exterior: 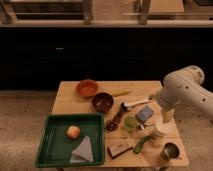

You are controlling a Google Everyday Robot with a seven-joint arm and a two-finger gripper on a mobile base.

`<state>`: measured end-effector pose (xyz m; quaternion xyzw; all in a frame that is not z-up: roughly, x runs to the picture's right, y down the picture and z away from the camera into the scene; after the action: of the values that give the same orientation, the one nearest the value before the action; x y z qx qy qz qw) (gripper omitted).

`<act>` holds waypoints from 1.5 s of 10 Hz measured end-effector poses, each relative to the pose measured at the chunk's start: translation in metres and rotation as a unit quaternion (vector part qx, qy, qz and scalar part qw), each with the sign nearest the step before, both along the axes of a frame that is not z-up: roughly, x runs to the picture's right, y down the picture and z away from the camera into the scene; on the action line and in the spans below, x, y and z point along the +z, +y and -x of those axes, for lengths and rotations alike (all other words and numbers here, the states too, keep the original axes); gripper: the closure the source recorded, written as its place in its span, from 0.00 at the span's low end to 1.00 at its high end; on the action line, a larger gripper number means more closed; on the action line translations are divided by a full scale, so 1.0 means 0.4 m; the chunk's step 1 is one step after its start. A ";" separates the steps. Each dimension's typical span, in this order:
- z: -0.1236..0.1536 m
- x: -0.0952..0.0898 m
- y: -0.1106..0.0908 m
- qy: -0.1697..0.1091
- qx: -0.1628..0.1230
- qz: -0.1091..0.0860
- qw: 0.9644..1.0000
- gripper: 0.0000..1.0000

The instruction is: Place pepper in purple bowl

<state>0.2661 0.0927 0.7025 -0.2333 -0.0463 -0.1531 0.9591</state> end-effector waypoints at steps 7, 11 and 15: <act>0.035 -0.029 0.141 -0.016 -0.007 0.000 1.000 0.20; 0.060 -0.028 0.196 -0.032 -0.012 -0.011 0.999 0.20; 0.078 0.004 0.243 -0.039 -0.019 -0.011 0.999 0.20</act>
<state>0.2349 0.1901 0.7039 -0.2178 -0.0773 -0.1812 0.9559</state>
